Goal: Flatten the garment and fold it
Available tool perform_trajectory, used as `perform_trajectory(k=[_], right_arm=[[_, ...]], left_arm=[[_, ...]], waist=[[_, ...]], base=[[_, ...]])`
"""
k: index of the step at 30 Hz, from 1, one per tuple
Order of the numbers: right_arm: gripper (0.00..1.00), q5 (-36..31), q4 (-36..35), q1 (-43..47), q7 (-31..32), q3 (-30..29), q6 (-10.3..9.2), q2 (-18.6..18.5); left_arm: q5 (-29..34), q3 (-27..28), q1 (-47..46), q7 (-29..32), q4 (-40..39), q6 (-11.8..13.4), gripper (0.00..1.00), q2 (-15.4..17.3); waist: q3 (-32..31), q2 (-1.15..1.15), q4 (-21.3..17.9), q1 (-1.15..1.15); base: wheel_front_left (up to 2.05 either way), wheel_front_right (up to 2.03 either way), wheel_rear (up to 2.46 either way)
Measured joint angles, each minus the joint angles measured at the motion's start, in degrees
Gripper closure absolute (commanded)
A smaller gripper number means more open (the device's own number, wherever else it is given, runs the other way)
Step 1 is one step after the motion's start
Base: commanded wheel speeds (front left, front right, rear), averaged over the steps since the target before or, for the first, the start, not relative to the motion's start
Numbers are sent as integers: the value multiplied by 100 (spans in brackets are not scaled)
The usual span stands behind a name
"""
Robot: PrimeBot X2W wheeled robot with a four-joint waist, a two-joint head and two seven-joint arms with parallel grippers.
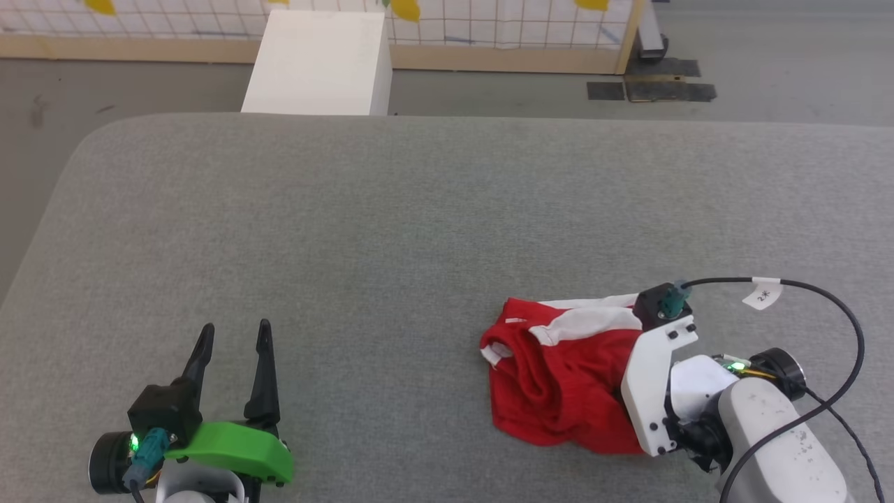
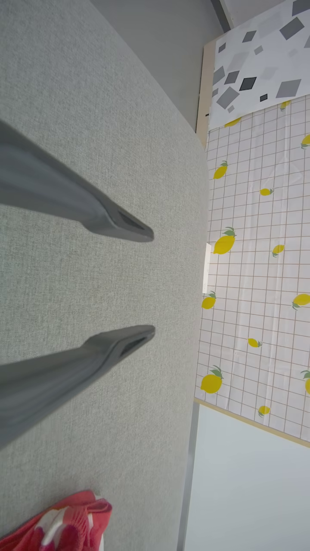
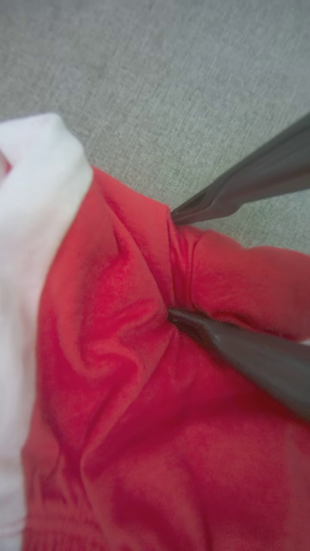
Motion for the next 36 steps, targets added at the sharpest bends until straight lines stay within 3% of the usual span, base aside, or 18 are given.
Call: perform_trajectory(k=[3,4,5,10,15,21,24,30,36], right_arm=[[0,40,97,-52,1,-56,0,18],[76,80,104,-71,8,-86,0,18],[97,105,107,-82,4,-102,0,13],[100,213,38,-118,-145,-9,0,-85],[100,470,-339,-149,-190,449,4,-557],[100,867,-877,-412,101,745,3,-1731],[100,1011,-979,-614,126,731,3,-2117],[100,1057,-688,-984,22,204,2,-2587],[100,797,-102,-1224,-382,-717,3,-2777]], left_arm=[[-16,-14,-35,-1,21,-1,0,-1],[-25,-19,-46,-2,26,-1,0,-2],[-25,-25,-52,-3,29,-2,0,-3],[-26,-113,-92,-9,30,-14,0,-36],[-32,-171,-205,-27,9,-62,0,-64],[-31,-187,-289,-58,-118,-76,0,-70],[-14,-211,-405,-57,-207,-91,0,-51],[131,-332,-871,124,-495,-154,0,125],[252,-350,-1195,476,-955,-165,0,387]], waist=[[59,0,82,0],[74,0,106,0],[87,0,121,0],[138,0,170,0],[145,0,74,0],[173,0,-364,0],[231,0,-666,0],[599,0,-1251,0],[1224,1,-1596,2]], base=[[0,0,0],[0,0,0],[0,0,0],[0,0,0],[0,0,0],[0,0,0],[0,0,0],[0,0,0],[0,0,0]])
